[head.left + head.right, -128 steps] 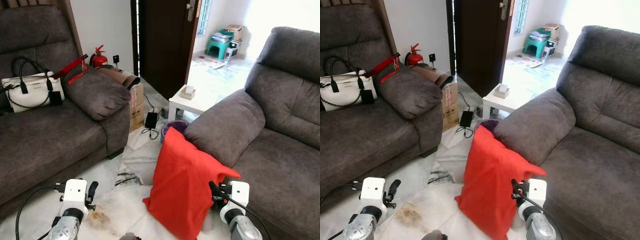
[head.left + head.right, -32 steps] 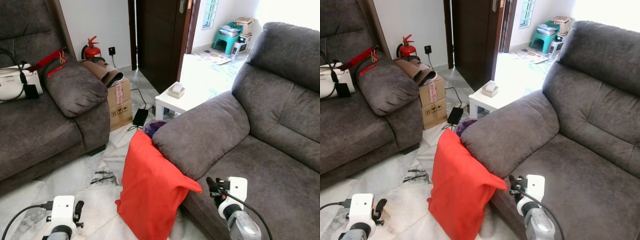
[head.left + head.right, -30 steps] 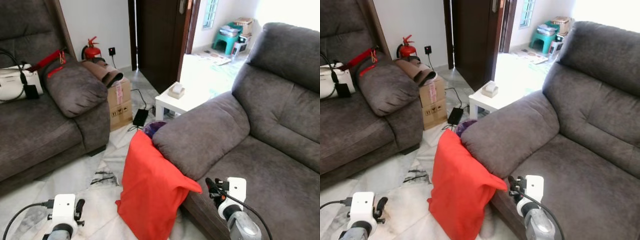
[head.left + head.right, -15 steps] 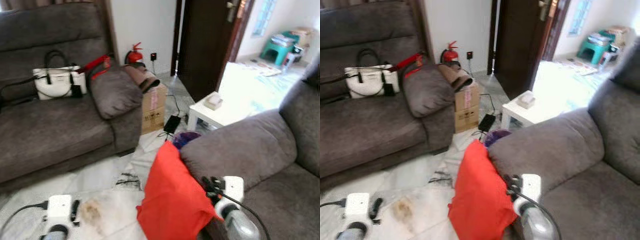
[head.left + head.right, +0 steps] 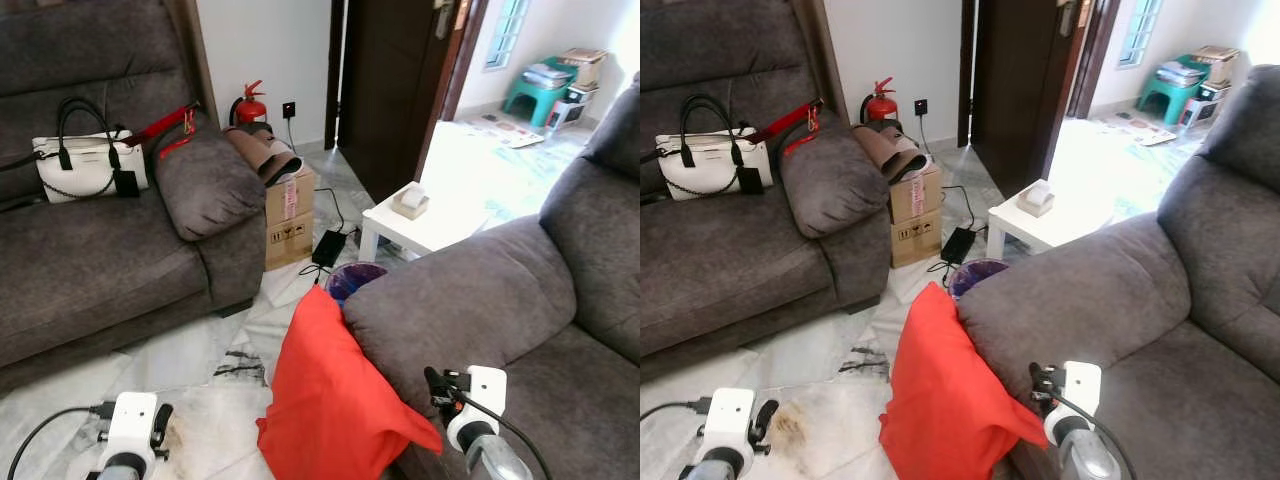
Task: Move the pillow to the sofa from floor
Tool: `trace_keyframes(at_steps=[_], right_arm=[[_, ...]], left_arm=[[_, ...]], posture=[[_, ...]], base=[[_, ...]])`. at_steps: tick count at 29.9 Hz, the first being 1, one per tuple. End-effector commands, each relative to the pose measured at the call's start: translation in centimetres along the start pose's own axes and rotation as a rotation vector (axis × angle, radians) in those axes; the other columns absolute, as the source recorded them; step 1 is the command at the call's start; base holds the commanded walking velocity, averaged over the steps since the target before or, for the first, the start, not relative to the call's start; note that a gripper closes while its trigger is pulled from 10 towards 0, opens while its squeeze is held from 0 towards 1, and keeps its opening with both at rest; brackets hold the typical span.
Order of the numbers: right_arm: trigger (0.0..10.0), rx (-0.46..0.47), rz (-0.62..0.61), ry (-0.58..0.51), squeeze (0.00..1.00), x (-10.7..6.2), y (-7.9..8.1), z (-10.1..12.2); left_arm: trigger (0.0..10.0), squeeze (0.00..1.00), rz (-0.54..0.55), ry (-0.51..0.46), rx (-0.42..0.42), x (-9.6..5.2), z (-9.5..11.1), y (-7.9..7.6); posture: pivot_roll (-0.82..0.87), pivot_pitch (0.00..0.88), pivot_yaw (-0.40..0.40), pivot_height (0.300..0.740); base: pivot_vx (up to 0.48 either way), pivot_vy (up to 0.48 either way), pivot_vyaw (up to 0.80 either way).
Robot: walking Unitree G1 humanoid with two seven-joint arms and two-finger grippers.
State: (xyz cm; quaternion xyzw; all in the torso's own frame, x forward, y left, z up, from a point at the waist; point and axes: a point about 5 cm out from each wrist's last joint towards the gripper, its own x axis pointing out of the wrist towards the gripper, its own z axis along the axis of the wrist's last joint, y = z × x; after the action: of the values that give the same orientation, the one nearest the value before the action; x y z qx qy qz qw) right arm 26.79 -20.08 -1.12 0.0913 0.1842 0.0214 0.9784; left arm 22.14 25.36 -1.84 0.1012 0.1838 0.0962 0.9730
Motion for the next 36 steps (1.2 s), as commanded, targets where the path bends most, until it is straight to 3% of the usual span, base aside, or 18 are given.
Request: trace_keyframes(at_steps=[1, 5, 21, 24, 26, 27, 28, 30, 31, 33, 36], right_arm=[[10.0, 0.012, -0.004, 0.014, 0.00, -0.2, -0.1, -0.3], [10.0, -0.010, 0.014, 0.011, 0.00, -0.3, 0.1, -0.5], [10.0, -0.061, 0.103, 0.038, 0.00, 0.0, 1.4, -0.6], [10.0, -0.099, 0.131, 0.042, 0.00, 0.1, 1.5, -0.4], [10.0, -0.187, 0.168, 0.037, 0.00, 0.2, 1.8, -0.1], [10.0, -0.278, 0.194, 0.038, 0.04, 0.3, 2.0, 0.0], [10.0, -0.359, 0.213, 0.037, 1.00, 0.4, 2.2, 0.2], [10.0, -0.570, 0.269, 0.016, 1.00, 0.5, 2.4, 0.9], [10.0, -0.570, 0.269, 0.016, 1.00, 0.5, 2.4, 0.9], [10.0, -0.720, 0.315, 0.012, 1.00, 0.6, 2.6, 1.1], [10.0, -0.805, 0.338, 0.021, 1.00, 0.5, 2.6, 1.1]], left_arm=[[10.0, 0.00, 0.009, 0.003, 0.011, -0.1, -0.2, 0.0], [10.0, 0.00, 0.012, 0.037, 0.012, -0.5, -1.0, -0.2], [10.0, 0.00, 0.014, 0.006, 0.012, -0.6, -0.7, -0.3], [10.0, 0.00, 0.013, -0.006, 0.015, -0.5, -0.4, -0.2], [10.0, 0.00, 0.012, -0.008, 0.017, -0.4, -0.4, -0.2], [10.0, 0.00, 0.011, -0.009, 0.019, -0.5, -0.4, -0.2], [10.0, 0.00, 0.010, -0.009, 0.019, -0.5, -0.4, -0.2], [10.0, 0.00, 0.009, -0.008, 0.021, -0.6, -0.5, -0.2], [10.0, 0.00, 0.009, -0.008, 0.021, -0.6, -0.5, -0.2], [10.0, 0.00, 0.012, -0.003, 0.022, -0.8, -0.7, -0.1], [10.0, 0.00, 0.014, 0.001, 0.023, -0.9, -0.9, 0.0]], posture=[[0.13, 0.022, -0.011, 0.651], [0.12, 0.036, -0.011, 0.636], [0.14, 0.069, -0.007, 0.636], [0.14, 0.079, -0.005, 0.636], [0.14, 0.079, -0.005, 0.636], [0.13, 0.083, -0.004, 0.636], [0.13, 0.083, -0.004, 0.636], [0.14, 0.086, -0.005, 0.636], [0.14, 0.086, -0.005, 0.636], [0.14, 0.089, -0.003, 0.636], [0.14, 0.090, -0.001, 0.636]], base=[[0.000, 0.000, 0.00], [0.000, 0.000, 0.00], [0.000, 0.000, 0.00], [0.000, 0.000, 0.00], [0.000, 0.000, 0.00], [0.000, 0.000, 0.00], [0.000, 0.000, 0.00], [0.000, 0.000, 0.00], [0.000, 0.000, 0.00], [0.000, 0.000, 0.00], [0.000, 0.000, 0.00]])
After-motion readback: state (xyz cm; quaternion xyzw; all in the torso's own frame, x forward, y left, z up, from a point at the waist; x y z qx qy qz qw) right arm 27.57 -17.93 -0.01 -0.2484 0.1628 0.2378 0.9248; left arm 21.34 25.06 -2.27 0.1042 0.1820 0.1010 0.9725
